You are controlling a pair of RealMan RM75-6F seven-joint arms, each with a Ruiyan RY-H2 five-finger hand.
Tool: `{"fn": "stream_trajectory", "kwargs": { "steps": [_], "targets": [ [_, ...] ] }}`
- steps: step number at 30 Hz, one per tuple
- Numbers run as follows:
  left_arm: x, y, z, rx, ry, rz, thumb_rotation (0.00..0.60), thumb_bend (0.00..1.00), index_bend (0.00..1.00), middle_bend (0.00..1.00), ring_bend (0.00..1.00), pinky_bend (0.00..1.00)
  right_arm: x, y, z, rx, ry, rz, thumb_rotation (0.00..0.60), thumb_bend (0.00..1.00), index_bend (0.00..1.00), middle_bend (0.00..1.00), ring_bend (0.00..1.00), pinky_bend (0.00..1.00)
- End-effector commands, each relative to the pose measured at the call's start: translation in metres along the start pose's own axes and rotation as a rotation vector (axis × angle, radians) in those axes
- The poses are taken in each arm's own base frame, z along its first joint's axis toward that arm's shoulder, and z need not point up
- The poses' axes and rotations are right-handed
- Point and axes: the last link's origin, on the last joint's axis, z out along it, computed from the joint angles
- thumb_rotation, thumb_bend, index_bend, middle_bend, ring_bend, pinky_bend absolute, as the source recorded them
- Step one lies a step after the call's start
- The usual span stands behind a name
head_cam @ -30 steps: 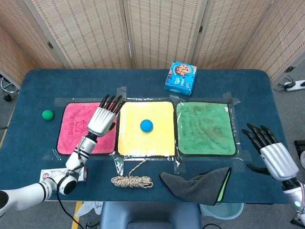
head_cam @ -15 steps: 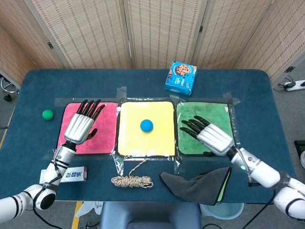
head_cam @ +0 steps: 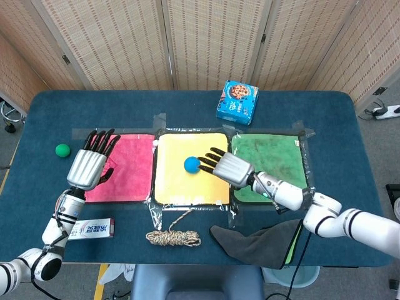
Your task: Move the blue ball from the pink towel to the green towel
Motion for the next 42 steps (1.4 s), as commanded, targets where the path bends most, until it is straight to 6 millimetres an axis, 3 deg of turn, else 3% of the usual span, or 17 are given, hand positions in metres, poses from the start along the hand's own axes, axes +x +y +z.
{"fn": "stream_trajectory", "kwargs": {
  "steps": [1,13,19,31,42],
  "targets": [
    [0.000,-0.005,-0.003,0.017,0.000,-0.005,0.600,0.37,0.00,0.00,0.00,0.00,-0.006,-0.007,0.025,0.036,-0.030,-0.037,0.600,0.19,0.06,0.04,0.06,0.00],
    [-0.003,-0.016,-0.008,0.048,-0.005,-0.019,0.600,0.37,0.00,0.00,0.00,0.00,-0.016,-0.018,0.076,0.084,-0.063,-0.052,0.600,0.31,0.12,0.09,0.11,0.00],
    [-0.004,-0.021,-0.010,0.068,-0.006,-0.031,0.600,0.37,0.00,0.00,0.00,0.00,-0.018,-0.016,0.090,0.089,-0.059,-0.053,0.600,0.41,0.14,0.11,0.12,0.00],
    [-0.007,-0.027,-0.012,0.091,-0.025,-0.036,0.600,0.37,0.00,0.00,0.00,0.00,-0.012,-0.016,0.120,0.091,-0.048,-0.075,0.600,0.43,0.16,0.11,0.11,0.00],
    [-0.010,-0.029,-0.015,0.102,-0.036,-0.049,0.600,0.37,0.00,0.00,0.00,0.00,-0.023,-0.016,0.130,0.079,-0.095,-0.100,0.600,0.55,0.20,0.14,0.12,0.00]
  ]
}}
